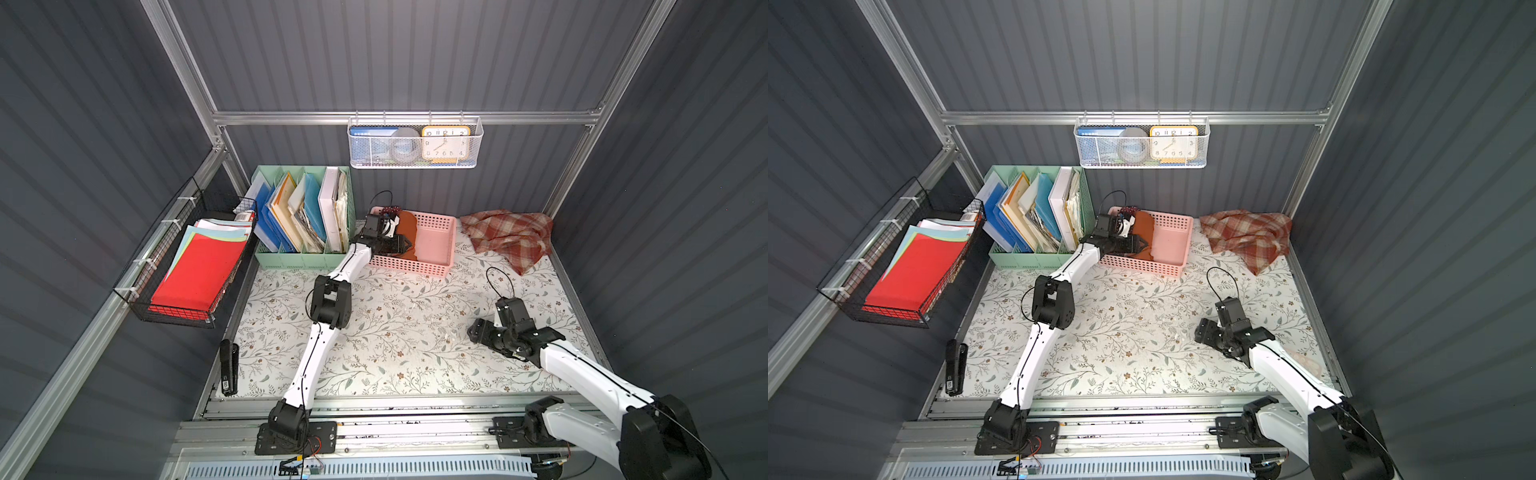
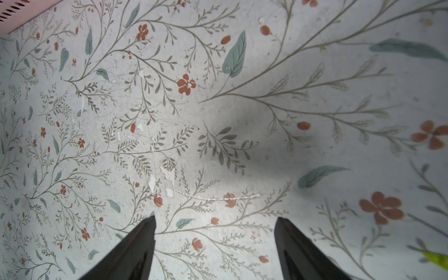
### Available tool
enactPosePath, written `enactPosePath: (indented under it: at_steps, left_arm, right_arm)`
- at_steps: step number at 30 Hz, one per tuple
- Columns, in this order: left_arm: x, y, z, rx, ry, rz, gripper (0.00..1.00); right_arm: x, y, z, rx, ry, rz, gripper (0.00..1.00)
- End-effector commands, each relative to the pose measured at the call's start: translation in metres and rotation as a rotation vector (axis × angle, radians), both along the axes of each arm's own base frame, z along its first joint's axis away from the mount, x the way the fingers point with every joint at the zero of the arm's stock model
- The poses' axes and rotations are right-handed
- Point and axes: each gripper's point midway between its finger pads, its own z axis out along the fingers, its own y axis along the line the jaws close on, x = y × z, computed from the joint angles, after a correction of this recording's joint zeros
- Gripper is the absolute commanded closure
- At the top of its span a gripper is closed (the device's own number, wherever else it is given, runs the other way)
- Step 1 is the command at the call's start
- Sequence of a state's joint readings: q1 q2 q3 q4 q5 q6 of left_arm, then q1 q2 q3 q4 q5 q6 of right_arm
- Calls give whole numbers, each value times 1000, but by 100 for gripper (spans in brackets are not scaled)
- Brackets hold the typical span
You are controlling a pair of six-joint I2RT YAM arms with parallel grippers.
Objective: Roll up the skirts
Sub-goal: Place the skirt in the basket.
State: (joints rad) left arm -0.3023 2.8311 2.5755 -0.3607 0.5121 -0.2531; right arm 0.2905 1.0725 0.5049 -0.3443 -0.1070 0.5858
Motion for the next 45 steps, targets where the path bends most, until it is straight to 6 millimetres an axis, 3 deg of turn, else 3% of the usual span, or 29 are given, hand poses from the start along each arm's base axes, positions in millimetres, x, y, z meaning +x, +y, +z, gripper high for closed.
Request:
enactPosePath:
  at_steps: [1,4,8,10,13,15,20,25,28,32,35,36,39,42,45]
  left_arm:
    - [-18,15,-17,36,137,45,41]
    - [-14,13,13,25,85,50,28]
    - [-15,9,54,45,-1,46,25]
    - [-17,9,61,61,-18,57,14]
    - [-14,21,60,118,-17,113,9]
    - [-17,20,66,124,-38,103,0]
    - [-16,23,91,192,-126,154,0]
    - [-11,61,142,297,-250,377,0]
    - [-28,83,187,254,-323,510,0]
    - [-81,72,223,72,-341,487,1]
    - [-129,56,224,19,-341,450,1]
    - [-146,52,214,12,-321,436,1]
    - [-186,50,188,-41,-223,386,0]
    - [-215,64,158,-19,-155,387,0]
    - [-237,77,142,-3,-121,398,0]
  right_arm:
    - [2,0,8,7,-29,2,18]
    - [1,0,10,11,-38,4,18]
    - [0,-2,16,10,-59,-1,17]
    - [0,-2,18,12,-67,-3,18]
    - [-2,-2,18,14,-69,-3,17]
    - [-3,-2,17,19,-68,0,18]
    - [-3,-2,17,19,-72,-2,17]
    - [0,-9,17,-15,-83,-26,18]
    - [10,-30,28,-120,-119,-102,18]
    - [46,-69,67,-317,-236,-269,17]
    - [81,-90,82,-421,-246,-371,17]
    - [98,-93,71,-438,-210,-373,17]
    - [147,-98,61,-421,-152,-360,17]
    - [198,-108,57,-431,-131,-364,17]
    - [245,-126,55,-430,-149,-401,16]
